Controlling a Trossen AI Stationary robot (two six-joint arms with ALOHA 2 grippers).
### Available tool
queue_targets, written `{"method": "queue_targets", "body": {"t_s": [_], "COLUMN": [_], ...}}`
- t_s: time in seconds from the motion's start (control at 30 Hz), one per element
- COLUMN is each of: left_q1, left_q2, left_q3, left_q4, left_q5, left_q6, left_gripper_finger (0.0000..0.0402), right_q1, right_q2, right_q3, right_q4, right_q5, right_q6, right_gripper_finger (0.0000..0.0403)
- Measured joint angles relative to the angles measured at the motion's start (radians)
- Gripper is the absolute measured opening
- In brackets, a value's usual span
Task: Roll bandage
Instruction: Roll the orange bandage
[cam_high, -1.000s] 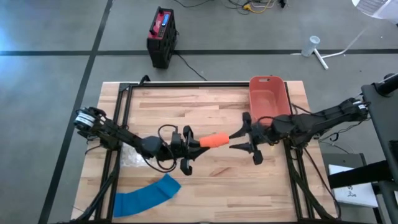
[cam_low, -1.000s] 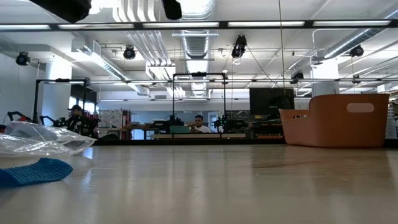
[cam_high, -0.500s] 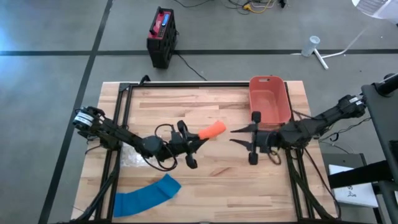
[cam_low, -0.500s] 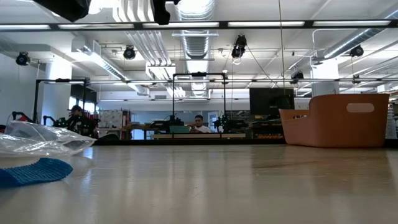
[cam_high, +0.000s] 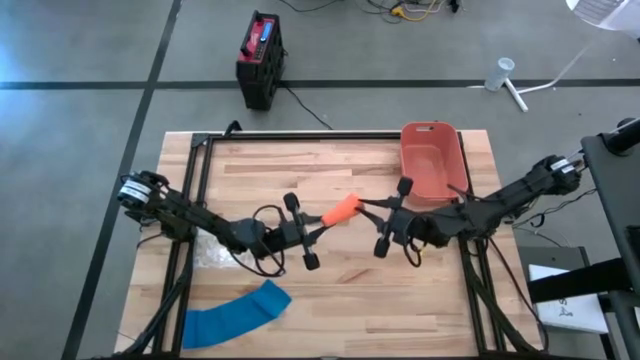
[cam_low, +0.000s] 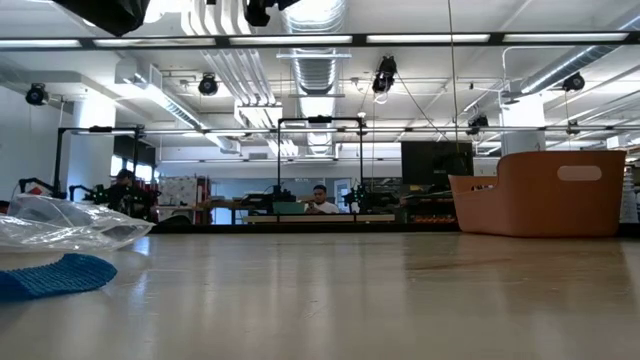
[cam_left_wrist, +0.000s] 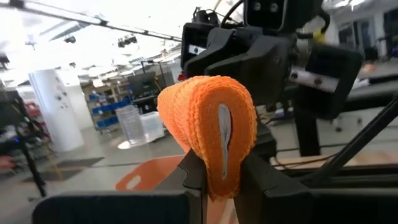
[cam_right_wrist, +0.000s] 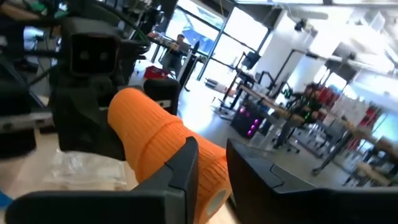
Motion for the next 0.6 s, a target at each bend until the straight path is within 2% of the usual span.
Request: {"method": "queue_targets", "body": {"t_s": [0.4, 0.5, 0.6], "left_q1": [0.026, 0.026, 0.025], "left_q2": [0.0, 0.0, 0.001], "left_q3": [0.002, 0.002, 0.002], "left_q4": [-0.006, -0.006, -0.005], "left_q5": [0.005, 0.012, 0.022], "left_q6": [0.145, 0.175, 0.176], "left_gripper_finger": [0.0032, 0.0032, 0.0032], "right_q1": [-0.014, -0.015, -0.014], "right_q2": [-0.003, -0.003, -0.003], "right_q3": [0.002, 0.002, 0.002], "right_q4": [-0.076, -0.078, -0.089], "right_q5": [-0.021, -0.044, -0.049], "right_q6": [0.292, 0.311, 0.311], "right_gripper_finger": [0.0112, 0.0105, 0.008]}}
